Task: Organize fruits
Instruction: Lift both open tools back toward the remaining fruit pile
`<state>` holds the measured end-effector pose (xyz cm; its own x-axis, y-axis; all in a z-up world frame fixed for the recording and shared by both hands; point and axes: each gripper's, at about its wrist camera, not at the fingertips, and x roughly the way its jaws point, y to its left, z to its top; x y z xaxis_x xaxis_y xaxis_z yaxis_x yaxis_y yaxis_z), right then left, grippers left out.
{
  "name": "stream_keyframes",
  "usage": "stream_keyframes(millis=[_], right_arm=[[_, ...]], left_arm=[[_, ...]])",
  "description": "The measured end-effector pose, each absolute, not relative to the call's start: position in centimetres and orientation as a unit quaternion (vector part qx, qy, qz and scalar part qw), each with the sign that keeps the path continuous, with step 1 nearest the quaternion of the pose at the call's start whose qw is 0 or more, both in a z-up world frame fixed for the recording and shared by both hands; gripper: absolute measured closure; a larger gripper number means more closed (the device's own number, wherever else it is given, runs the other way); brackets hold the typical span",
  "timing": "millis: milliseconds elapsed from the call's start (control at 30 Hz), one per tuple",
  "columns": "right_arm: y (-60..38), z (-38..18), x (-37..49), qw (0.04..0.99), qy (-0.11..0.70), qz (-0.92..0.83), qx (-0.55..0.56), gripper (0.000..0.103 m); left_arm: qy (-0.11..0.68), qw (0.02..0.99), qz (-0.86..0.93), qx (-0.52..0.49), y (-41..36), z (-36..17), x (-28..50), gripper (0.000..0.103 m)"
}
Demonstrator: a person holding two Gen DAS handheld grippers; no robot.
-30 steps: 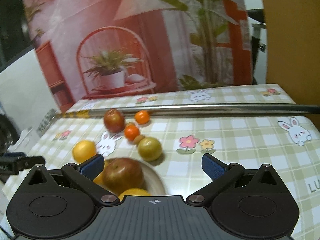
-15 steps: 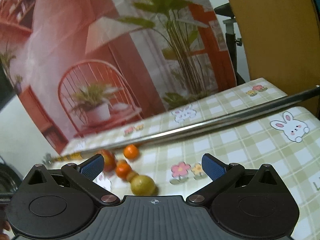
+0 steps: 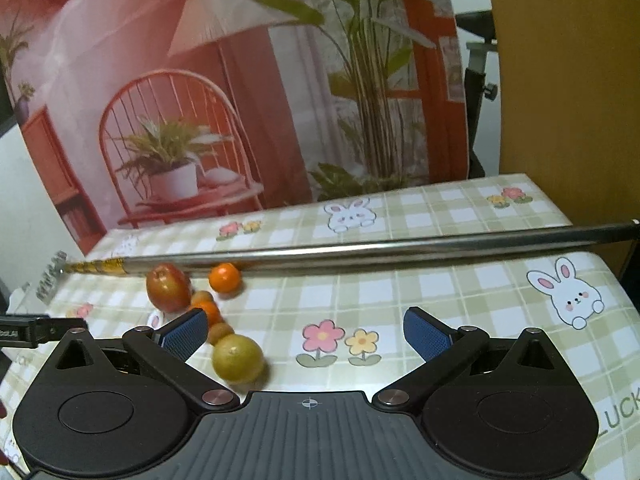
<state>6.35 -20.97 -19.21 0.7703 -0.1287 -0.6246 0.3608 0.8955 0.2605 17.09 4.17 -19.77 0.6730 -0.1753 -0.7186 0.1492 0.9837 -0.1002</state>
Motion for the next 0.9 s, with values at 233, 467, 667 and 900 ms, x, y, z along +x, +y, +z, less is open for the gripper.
stream_keyframes(millis=[233, 467, 667, 900], right_arm=[[-22.1, -20.4, 7.2, 0.908, 0.345, -0.13, 0.198, 0.0], [-22.3, -21.1, 7.9, 0.905, 0.359, -0.114, 0.198, 0.0], [-22.1, -21.4, 7.8, 0.908, 0.35, -0.108, 0.203, 0.0], [-22.3, -21.7, 7.6, 0.907, 0.352, -0.1, 0.209, 0.0]], left_arm=[[0.42, 0.9, -0.113, -0.01, 2.4, -20.9, 19.2, 0.0], [0.457, 0.885, -0.09, 0.009, 2.2, -21.2, 20.9, 0.0], [0.447, 0.888, -0.093, 0.051, 0.7, -20.8, 21.2, 0.0], [0.442, 0.886, -0.112, 0.085, -2.0, -21.1, 21.6, 0.004]])
